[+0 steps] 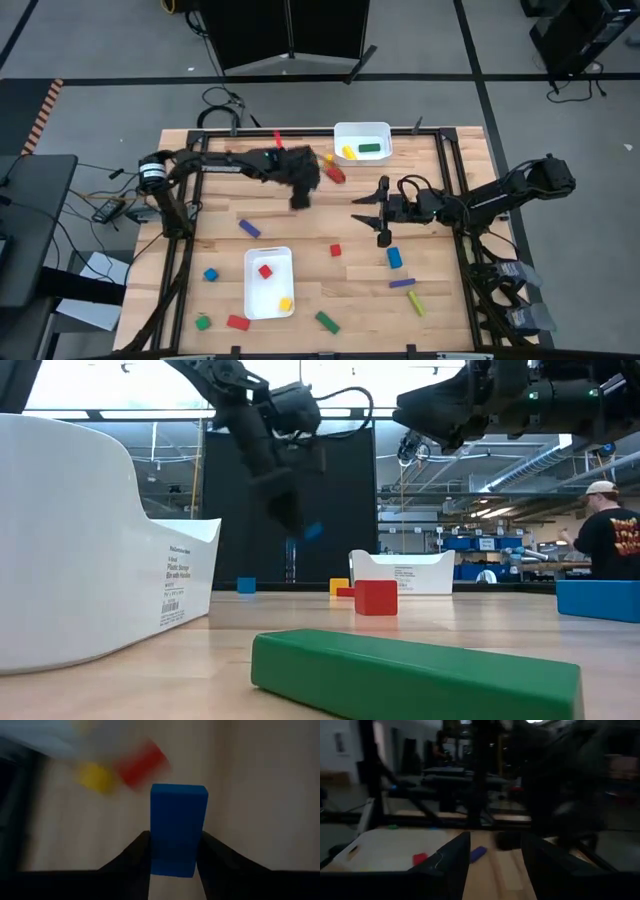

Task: Sort blocks by size
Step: Put the blue large block into the top white bin, then put the red small block into the bottom white bin

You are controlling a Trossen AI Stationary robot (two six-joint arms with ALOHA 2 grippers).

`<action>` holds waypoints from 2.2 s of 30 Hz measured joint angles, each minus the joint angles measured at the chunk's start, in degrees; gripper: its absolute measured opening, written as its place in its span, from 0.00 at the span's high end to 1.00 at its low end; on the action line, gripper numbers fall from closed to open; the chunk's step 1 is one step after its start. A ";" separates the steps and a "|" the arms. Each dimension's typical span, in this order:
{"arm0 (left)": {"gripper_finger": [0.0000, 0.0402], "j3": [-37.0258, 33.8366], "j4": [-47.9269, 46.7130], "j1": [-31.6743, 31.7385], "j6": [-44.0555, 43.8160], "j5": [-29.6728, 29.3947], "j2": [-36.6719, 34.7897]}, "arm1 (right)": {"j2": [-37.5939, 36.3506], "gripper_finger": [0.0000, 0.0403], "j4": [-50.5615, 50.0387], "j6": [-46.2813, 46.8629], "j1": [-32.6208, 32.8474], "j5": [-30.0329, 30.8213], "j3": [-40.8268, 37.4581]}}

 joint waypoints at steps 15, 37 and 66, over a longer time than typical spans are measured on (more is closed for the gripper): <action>0.68 10.91 27.21 7.85 -28.13 1.92 13.20 | 0.02 0.58 -3.95 -0.03 0.06 -5.07 0.02; 0.18 25.70 21.64 10.66 -29.69 -0.62 24.41 | 0.02 0.60 -5.42 -0.03 0.06 -5.05 0.02; 0.51 -28.11 30.49 0.47 -29.37 -3.63 -39.83 | 4.16 0.56 -17.64 3.41 0.11 6.18 6.63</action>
